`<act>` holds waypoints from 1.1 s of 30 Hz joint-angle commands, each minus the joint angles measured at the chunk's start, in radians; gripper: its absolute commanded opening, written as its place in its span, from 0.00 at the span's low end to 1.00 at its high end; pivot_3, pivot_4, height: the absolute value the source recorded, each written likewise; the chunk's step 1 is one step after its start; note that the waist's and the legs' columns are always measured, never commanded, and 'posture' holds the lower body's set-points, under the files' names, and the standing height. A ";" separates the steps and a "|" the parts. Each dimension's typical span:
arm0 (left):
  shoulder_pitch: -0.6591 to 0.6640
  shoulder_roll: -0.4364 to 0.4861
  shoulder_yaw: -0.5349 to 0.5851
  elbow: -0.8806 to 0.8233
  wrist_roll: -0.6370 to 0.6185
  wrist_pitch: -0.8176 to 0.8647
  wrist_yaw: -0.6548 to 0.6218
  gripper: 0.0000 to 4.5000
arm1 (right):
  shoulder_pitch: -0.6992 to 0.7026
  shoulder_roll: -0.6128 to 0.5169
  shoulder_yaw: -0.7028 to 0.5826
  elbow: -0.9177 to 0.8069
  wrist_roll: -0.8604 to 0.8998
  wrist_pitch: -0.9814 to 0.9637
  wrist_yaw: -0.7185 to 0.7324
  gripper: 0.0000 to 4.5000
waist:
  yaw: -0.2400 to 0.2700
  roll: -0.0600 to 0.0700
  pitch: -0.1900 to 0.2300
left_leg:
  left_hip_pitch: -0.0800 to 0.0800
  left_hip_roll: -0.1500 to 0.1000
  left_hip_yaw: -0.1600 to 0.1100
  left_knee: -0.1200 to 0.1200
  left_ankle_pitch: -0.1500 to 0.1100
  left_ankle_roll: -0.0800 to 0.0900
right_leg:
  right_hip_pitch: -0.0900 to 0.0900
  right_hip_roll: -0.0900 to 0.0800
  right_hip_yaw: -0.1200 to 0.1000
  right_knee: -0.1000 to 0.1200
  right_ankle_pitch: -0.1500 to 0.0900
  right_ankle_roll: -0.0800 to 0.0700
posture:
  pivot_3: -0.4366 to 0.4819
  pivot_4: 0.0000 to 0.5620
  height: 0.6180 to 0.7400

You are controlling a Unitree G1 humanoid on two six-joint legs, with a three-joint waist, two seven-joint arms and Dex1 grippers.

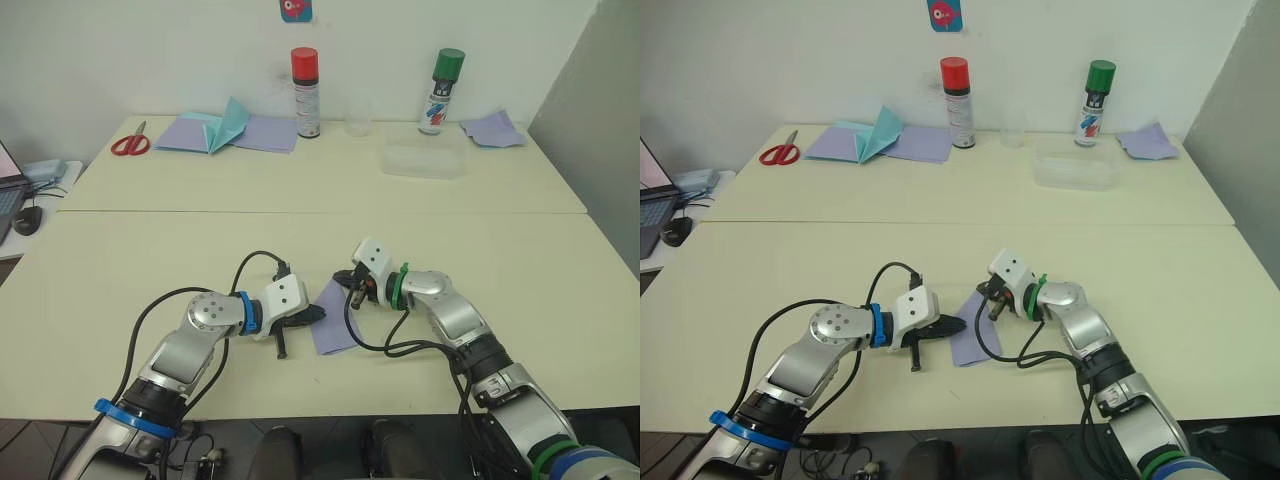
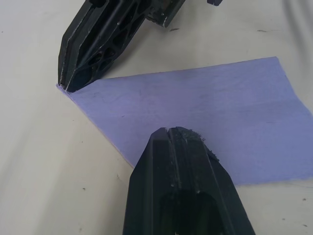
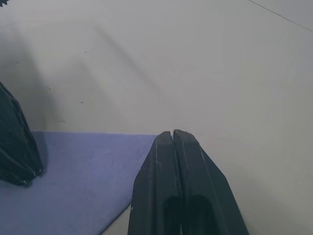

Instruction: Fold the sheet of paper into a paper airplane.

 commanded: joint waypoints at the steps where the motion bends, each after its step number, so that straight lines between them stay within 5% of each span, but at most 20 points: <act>1: 0.025 0.007 -0.036 0.054 0.047 0.024 0.001 0.00 | 0.009 -0.011 0.022 -0.010 -0.024 0.014 0.013 0.00 | 0.000 0.000 0.000 | 0.000 0.000 0.000 0.000 0.000 0.000 | 0.000 0.000 0.000 0.000 0.000 0.000 | 0.48 0.27 1.00; 20: 0.039 0.012 -0.034 0.058 0.046 0.016 0.010 0.00 | 0.238 -0.247 0.100 -0.410 0.022 0.206 0.230 0.00 | 0.001 0.005 -0.010 | 0.001 0.000 0.000 0.000 0.000 0.000 | 0.001 0.000 -0.001 0.000 -0.001 -0.001 | 0.48 0.27 1.00; 33: 0.047 0.012 -0.038 0.067 0.049 -0.003 0.010 0.00 | 0.344 -0.394 0.042 -0.636 0.158 0.309 0.294 0.00 | 0.001 0.005 -0.011 | 0.001 -0.001 -0.001 0.000 0.000 0.000 | 0.001 0.000 -0.001 -0.001 -0.002 -0.002 | 0.48 0.27 1.00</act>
